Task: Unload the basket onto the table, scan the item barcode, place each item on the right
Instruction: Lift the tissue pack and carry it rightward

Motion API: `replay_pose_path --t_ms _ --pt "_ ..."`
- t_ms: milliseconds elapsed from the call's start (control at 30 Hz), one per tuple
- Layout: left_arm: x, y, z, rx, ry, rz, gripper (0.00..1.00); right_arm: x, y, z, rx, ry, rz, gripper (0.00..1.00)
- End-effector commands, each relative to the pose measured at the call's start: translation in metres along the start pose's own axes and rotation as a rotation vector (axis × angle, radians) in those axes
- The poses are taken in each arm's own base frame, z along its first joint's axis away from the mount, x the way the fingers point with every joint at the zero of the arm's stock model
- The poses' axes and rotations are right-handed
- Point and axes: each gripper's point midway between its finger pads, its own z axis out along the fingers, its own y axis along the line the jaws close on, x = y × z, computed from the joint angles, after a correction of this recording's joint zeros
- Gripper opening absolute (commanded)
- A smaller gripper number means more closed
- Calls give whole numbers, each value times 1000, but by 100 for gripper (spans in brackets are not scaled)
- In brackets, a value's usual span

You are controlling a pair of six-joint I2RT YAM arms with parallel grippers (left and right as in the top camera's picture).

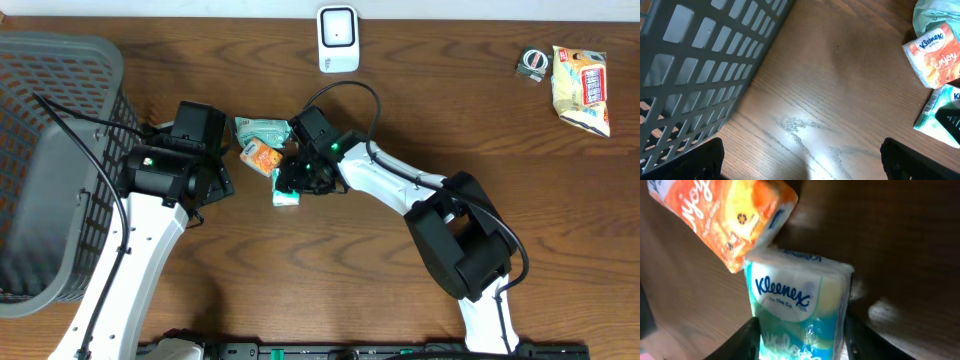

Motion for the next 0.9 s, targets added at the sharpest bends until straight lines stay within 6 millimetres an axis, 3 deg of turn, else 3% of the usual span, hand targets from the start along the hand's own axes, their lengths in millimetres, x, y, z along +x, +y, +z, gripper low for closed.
replay_pose_path --t_ms 0,100,267,467,633,867 --pt "-2 4 -2 -10 -11 -13 98 10 -16 6 29 35 33 46" --pt "-2 4 -2 -10 -11 -13 98 8 -20 5 34 33 41 40" --pt "-2 4 -2 -10 -11 -13 98 9 -23 4 40 38 41 1" --pt "-2 4 -2 -10 -11 -13 98 10 -28 1 47 54 19 1" --pt "-2 4 -2 -10 -11 -13 98 10 -21 -7 -30 82 -114 1" --pt "-2 4 -2 -10 -11 -13 98 17 16 -37 -379 160 -313 1"
